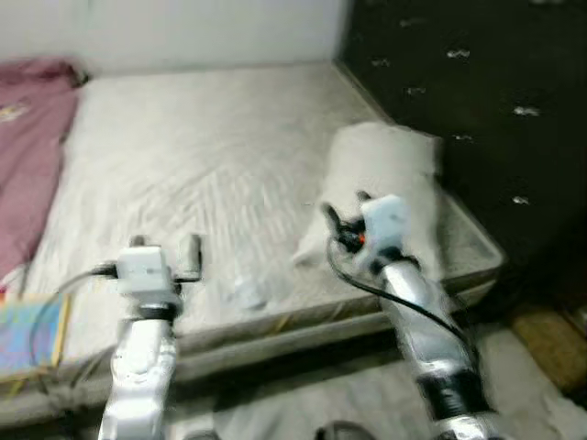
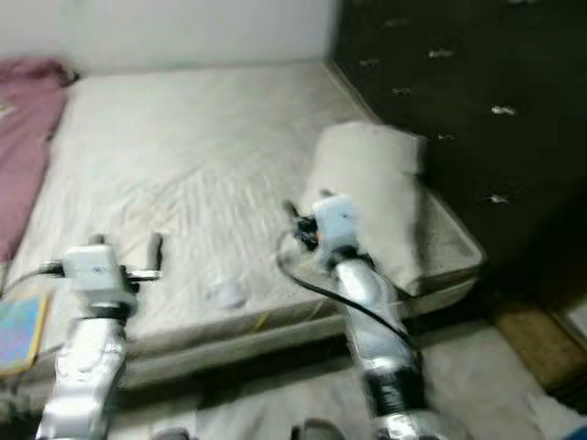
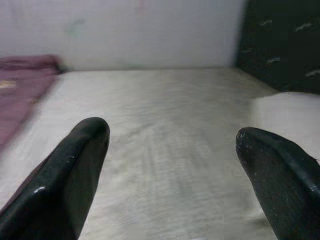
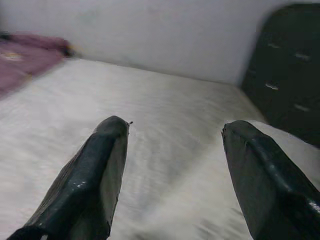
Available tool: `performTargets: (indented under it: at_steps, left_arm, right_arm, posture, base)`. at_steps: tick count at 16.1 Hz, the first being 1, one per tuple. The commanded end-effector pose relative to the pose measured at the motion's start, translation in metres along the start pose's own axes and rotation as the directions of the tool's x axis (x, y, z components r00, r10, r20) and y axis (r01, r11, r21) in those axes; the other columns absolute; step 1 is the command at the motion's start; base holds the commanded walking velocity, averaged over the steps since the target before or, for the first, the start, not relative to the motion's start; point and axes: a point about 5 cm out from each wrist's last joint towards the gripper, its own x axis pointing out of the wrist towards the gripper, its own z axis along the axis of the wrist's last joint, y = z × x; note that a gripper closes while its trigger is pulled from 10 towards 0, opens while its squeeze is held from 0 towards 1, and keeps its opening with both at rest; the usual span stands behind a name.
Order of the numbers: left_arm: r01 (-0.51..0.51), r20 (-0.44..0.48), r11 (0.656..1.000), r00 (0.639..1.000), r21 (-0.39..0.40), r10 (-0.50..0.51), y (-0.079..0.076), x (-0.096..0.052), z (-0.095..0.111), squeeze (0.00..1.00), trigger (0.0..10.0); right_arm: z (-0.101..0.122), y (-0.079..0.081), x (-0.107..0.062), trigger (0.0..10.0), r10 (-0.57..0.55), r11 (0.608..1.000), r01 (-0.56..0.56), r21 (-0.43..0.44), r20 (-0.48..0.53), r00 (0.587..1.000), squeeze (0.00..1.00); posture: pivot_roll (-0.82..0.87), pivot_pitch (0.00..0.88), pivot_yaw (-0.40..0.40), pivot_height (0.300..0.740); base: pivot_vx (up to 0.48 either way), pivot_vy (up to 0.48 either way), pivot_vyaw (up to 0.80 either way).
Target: Clean up the room
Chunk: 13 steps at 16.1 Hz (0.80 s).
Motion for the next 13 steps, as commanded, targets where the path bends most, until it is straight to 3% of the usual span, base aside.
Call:
performTargets:
  at_steps: [1, 7, 10, 13]
  left_arm:
    - [0.002, 0.001, 1.0, 1.0, 0.012, -0.002, 0.0032, -0.0013, 0.0007, 0.0, 10.0]
    - [-0.02, -0.009, 1.0, 1.0, -0.008, 0.02, 0.0044, -0.0008, -0.0009, 0.0, 10.0]
    - [-0.004, -0.008, 1.0, 1.0, 0.012, 0.004, 0.0014, 0.0007, -0.0007, 0.0, 10.0]
    - [-0.002, -0.009, 1.0, 1.0, -0.008, 0.002, 0.0011, 0.0002, -0.001, 0.0, 10.0]
  right_arm:
    - [0.0036, 0.0008, 0.0041, 10.0, -0.003, 1.0, 0.003, 0.014, 0.013, 1.0, 0.0]
    - [0.0012, 0.0004, 0.0019, 10.0, -0.007, 1.0, 0.007, 0.012, 0.007, 1.0, 0.0]
    - [0.0012, 0.001, 0.0019, 10.0, -0.007, 1.0, 0.007, 0.001, 0.011, 1.0, 0.0]
    - [0.0002, -0.0011, 0.002, 10.0, -0.015, 1.0, 0.015, 0.012, 0.003, 1.0, 0.0]
  posture:
    - [0.0, 0.005, -0.064, 0.74]
    - [0.0, 0.009, -0.059, 0.74]
    - [0.0, 0.01, -0.058, 0.74]
    - [0.0, 0.014, -0.058, 0.74]
  base:
    - [0.259, 0.0, 0.0]
    - [0.043, 0.0, 0.0]
    - [0.0, 0.0, 0.78]
    - [0.0, 0.0, 0.0]
